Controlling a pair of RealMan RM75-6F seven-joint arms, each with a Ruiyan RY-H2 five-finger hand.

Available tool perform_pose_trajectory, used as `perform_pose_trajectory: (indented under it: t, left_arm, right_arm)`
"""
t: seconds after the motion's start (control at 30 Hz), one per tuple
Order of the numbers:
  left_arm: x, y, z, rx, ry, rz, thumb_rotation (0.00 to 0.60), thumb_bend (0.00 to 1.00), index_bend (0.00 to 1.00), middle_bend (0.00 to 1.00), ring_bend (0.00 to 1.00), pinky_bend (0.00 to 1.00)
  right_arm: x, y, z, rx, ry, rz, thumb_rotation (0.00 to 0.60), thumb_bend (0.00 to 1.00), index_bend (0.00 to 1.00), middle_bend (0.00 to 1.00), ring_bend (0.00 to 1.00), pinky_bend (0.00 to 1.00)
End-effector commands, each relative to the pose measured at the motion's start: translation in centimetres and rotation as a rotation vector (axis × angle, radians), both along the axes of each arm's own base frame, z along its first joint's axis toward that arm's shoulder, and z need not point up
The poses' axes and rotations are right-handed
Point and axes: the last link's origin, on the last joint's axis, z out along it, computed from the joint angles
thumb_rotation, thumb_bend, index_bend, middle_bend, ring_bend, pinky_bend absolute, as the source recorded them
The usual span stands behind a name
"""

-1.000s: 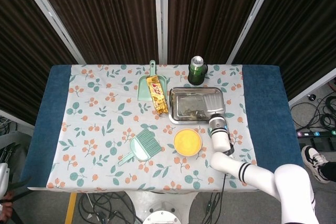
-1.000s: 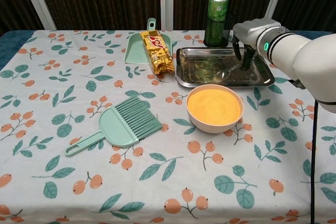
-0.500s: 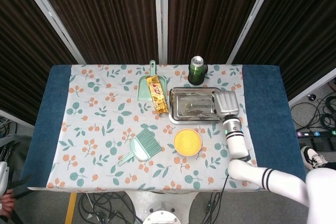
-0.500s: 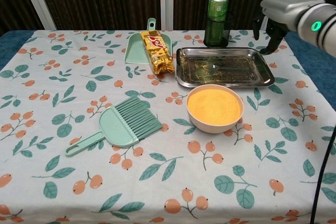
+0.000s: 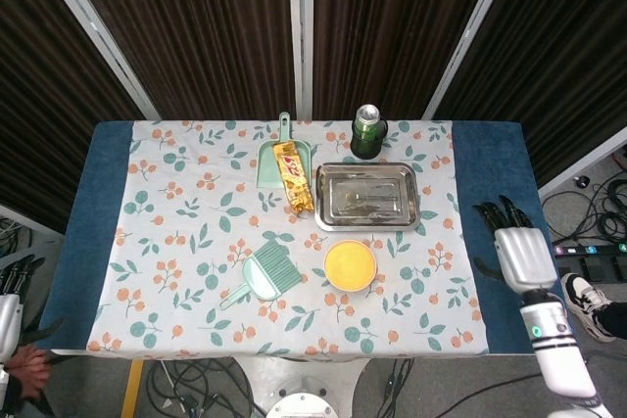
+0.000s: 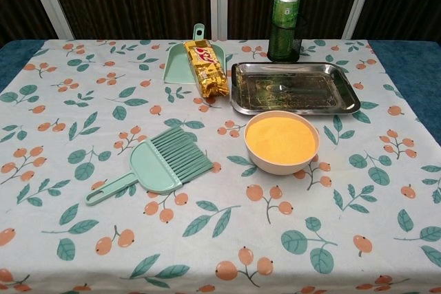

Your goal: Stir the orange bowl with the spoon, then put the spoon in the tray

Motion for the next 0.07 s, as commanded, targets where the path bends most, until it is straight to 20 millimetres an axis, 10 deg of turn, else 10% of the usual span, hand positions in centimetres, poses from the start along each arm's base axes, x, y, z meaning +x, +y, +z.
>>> perform_pose_trajectory:
  t: [0.03,0.07]
  left_arm:
    - [0.17,0.06,0.08,0.000,0.004,-0.005,0.600,0.10,0.18,0.18,0.12,0.14]
    - [0.24,0.08,0.14,0.001,0.006,-0.008,0.600,0.10,0.18,0.18,0.12,0.14]
  right_arm:
    - [-2.55,6.39,2.16,-0.052,-0.041,-0.016,0.600,0.17,0.12,0.10,0.00,0.10]
    - [-2.66,6.86,2.25,-0.063,-0.053,-0.013,0.600,0.17,0.12,0.10,0.00,0.10]
